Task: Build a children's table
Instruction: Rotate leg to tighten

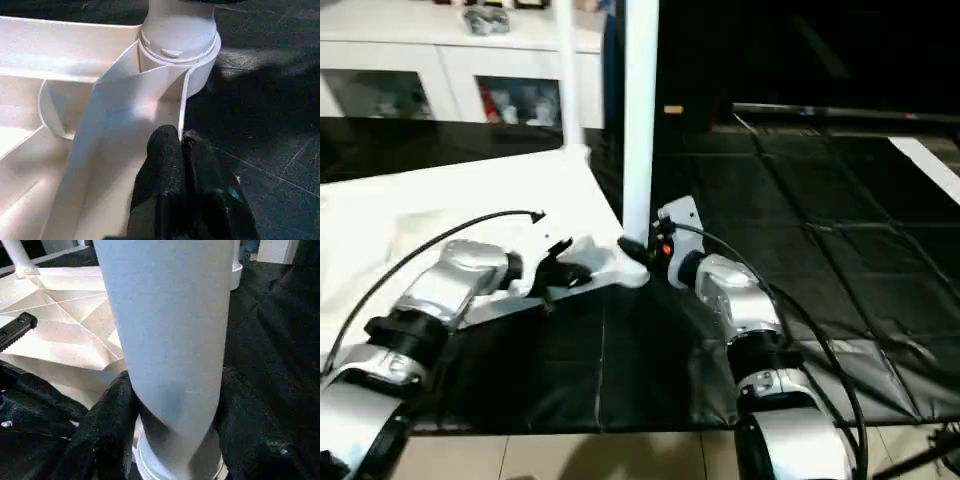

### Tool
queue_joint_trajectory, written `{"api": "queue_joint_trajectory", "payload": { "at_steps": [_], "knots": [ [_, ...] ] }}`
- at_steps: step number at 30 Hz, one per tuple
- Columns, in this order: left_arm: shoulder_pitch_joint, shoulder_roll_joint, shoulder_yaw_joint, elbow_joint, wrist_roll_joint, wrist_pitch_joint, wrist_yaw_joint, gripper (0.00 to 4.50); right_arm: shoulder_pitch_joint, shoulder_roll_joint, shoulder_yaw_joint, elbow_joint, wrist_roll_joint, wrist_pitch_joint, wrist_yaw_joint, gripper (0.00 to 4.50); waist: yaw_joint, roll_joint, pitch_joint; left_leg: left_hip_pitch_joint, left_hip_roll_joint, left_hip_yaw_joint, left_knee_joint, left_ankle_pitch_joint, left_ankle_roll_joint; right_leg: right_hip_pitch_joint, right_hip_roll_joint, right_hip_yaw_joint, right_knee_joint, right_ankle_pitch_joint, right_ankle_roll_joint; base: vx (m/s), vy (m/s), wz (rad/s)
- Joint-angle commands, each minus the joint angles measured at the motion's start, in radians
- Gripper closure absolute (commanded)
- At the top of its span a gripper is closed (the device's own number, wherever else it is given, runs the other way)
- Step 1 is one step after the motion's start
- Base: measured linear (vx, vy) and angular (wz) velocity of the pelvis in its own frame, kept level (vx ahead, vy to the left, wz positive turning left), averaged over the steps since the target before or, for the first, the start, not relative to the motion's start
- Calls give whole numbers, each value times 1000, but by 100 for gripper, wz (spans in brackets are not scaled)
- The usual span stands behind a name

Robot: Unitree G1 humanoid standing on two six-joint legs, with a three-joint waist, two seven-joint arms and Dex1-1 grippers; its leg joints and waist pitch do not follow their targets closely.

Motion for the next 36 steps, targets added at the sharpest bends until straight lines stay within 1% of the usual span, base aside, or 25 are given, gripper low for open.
{"api": "queue_joint_trajectory", "payload": {
  "at_steps": [1,2,5,8,9,10,11,12,13,14,15,17,18,19,20,21,22,23,24,26,27,29,32,35,36],
  "knots": [
    [-32,-52,0,-8,-23,-23,35,450,26,91,106,-16,1,7,83,182,-1,-2,-54,12,33,-20,-82,-356,-3,23,-71,51,-103,-438,-127,0,0,0],
    [-29,-49,-1,-12,-22,-25,25,450,29,88,110,-19,1,4,89,182,0,-1,-55,11,34,-19,-83,-345,0,24,-71,53,-101,-418,-133,0,0,0],
    [-13,-28,-9,-27,-24,-41,-11,450,44,72,119,-35,-3,-10,105,143,3,-3,-57,10,34,-15,-81,-305,9,27,-70,57,-94,-360,-150,0,0,0],
    [4,-8,-12,-45,-30,-50,-52,450,56,50,122,-42,-17,-33,113,120,4,-5,-59,4,33,-13,-80,-269,18,32,-72,58,-89,-322,-163,0,0,0],
    [12,2,-14,-54,-32,-44,-67,450,64,37,122,-48,-21,-41,123,120,5,-3,-60,4,34,-13,-79,-260,20,33,-71,58,-86,-308,-166,0,0,0],
    [21,14,-18,-62,-32,-50,-86,450,71,23,118,-56,-17,-39,139,95,4,-3,-62,2,35,-12,-79,-233,23,35,-70,58,-80,-264,-178,0,0,0],
    [28,27,-22,-67,-31,-49,-101,450,77,7,114,-67,-7,-30,165,95,4,-3,-62,1,35,-12,-78,-225,26,36,-69,58,-78,-245,-183,0,0,0],
    [34,43,-26,-68,-29,-61,-119,450,83,-18,109,-82,6,-22,205,89,5,-2,-65,0,34,-9,-75,-195,37,40,-64,58,-71,-178,-200,0,0,0],
    [35,45,-26,-68,-28,-63,-121,450,84,-21,109,-83,7,-21,209,83,6,-2,-66,1,35,-9,-73,-184,43,41,-64,58,-69,-151,-206,0,0,0],
    [37,57,-31,-66,-28,-78,-145,450,86,-47,109,-88,13,-17,251,73,5,-3,-69,-2,34,-8,-70,-145,54,44,-62,57,-59,-81,-227,0,0,0],
    [37,57,-31,-66,-28,-78,-145,450,86,-47,109,-88,13,-17,251,61,7,-2,-73,-3,33,-6,-66,-113,68,47,-60,56,-51,-20,-243,0,0,0],
    [41,75,-39,-67,-25,-100,-184,450,86,-75,109,-93,22,-19,299,44,10,0,-75,-5,33,-5,-62,-82,80,47,-60,55,-45,31,-258,0,0,0],
    [45,102,-51,-71,-24,-118,-241,450,79,-122,107,-94,37,-22,380,37,13,-2,-78,-8,32,-3,-56,-63,100,49,-59,52,-39,74,-270,0,0,0],
    [46,104,-52,-71,-24,-119,-246,450,79,-125,107,-94,38,-22,386,25,15,-4,-80,-9,32,-4,-55,-56,106,51,-59,52,-39,85,-272,0,0,0],
    [47,115,-57,-77,-24,-113,-263,450,71,-141,104,-87,42,-24,411,25,17,-1,-81,-11,33,-2,-51,-42,120,47,-58,52,-34,115,-281,0,0,0],
    [49,138,-72,-85,-18,-124,-299,450,55,-169,101,-75,48,-24,460,6,18,-2,-77,-13,33,-2,-51,-53,125,45,-58,50,-35,100,-283,0,0,0],
    [50,143,-76,-87,-17,-128,-307,450,52,-175,101,-73,50,-23,471,2,18,-2,-77,-13,33,-2,-51,-53,125,45,-58,50,-35,100,-283,0,0,0],
    [50,143,-76,-87,-17,-128,-307,450,52,-175,101,-73,50,-23,471,2,20,-1,-72,-12,36,-1,-54,-104,111,43,-61,50,-44,16,-275,0,0,0],
    [52,155,-86,-92,-16,-139,-331,450,44,-190,102,-68,53,-19,497,2,20,-1,-71,-11,37,-2,-56,-119,102,43,-62,51,-47,-15,-271,0,0,0],
    [60,191,-113,-110,-17,-163,-414,450,16,-230,108,-41,53,-22,578,2,24,-2,-69,-7,40,-4,-60,-165,69,42,-66,51,-55,-113,-253,0,0,0],
    [62,200,-122,-114,-15,-170,-433,450,6,-239,111,-31,50,-25,597,2,24,-2,-67,-7,41,-2,-61,-168,59,40,-64,53,-57,-133,-245,0,0,0],
    [62,204,-127,-115,-12,-175,-445,450,0,-244,114,-25,46,-28,609,2,24,-2,-64,-5,41,-2,-63,-181,48,38,-63,53,-60,-156,-238,0,0,0],
    [67,219,-146,-130,-11,-186,-490,450,-12,-253,133,-16,42,-41,652,2,27,-3,-66,-3,42,-2,-62,-185,43,36,-66,54,-59,-170,-235,0,0,0],
    [74,231,-164,-154,-16,-194,-529,450,-21,-251,159,-9,38,-63,695,2,28,-2,-70,-4,42,-1,-60,-156,50,37,-64,54,-52,-115,-246,0,0,0],
    [74,231,-165,-156,-17,-195,-531,450,-21,-251,161,-10,38,-63,700,2,28,-1,-71,-5,41,-1,-59,-143,55,37,-62,53,-48,-85,-256,0,0,0]
  ]
}}
